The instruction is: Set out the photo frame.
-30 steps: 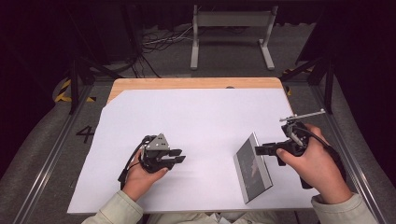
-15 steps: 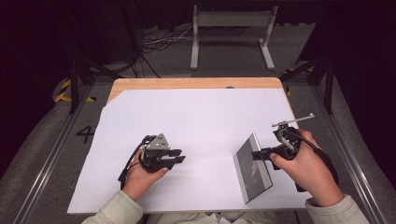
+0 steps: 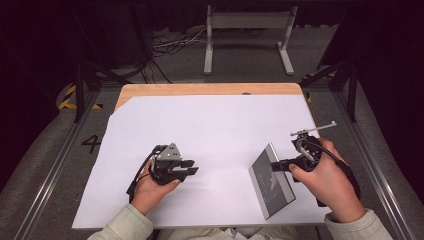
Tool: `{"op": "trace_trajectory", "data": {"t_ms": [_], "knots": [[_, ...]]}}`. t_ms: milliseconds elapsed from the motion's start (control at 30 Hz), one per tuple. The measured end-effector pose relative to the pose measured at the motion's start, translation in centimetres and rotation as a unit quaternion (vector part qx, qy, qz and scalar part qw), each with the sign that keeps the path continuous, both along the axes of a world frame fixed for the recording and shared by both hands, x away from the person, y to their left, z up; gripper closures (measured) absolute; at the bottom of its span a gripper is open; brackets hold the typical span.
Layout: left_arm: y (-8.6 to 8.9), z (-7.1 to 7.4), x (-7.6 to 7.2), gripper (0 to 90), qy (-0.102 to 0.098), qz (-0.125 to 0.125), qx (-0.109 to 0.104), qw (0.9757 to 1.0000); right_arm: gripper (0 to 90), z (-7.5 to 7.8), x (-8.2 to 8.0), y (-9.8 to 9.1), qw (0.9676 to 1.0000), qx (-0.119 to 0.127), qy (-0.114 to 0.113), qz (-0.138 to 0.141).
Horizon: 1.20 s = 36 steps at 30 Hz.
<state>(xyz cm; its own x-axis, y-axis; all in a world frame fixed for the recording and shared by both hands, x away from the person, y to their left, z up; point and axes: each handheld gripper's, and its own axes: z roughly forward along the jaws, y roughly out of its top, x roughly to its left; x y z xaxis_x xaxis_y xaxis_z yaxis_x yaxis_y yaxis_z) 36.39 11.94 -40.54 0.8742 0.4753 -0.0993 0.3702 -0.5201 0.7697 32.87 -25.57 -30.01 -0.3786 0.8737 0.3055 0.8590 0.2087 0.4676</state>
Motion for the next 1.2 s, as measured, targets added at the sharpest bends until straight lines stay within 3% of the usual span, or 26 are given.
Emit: {"op": "trace_trajectory", "data": {"t_ms": [100,367,600,767,967,1200], "knots": [[0.0,0.0,0.0,69.0,0.001,0.000,-0.001,1.0000,82.9,0.2,-0.2,0.0,0.9999,-0.009,-0.006,-0.005],[0.0,0.0,0.0,69.0,0.001,0.000,0.000,1.0000,84.6,0.6,-0.2,0.2,0.9988,-0.041,-0.022,0.016],[0.0,0.0,0.0,69.0,0.001,0.000,-0.001,1.0000,84.6,0.8,0.0,0.5,0.9980,-0.043,-0.030,0.035],[0.1,0.0,0.0,68.9,0.001,0.003,0.000,1.0000,84.6,1.6,0.4,1.1,0.9958,-0.058,-0.039,0.058],[0.5,-0.1,0.0,69.0,0.001,0.009,0.001,1.0000,84.7,2.0,1.0,1.4,0.9942,-0.064,-0.040,0.076],[0.8,-0.1,-0.2,68.9,0.003,0.015,0.002,0.9999,84.7,2.8,2.3,2.2,0.9900,-0.065,-0.045,0.116]]}}
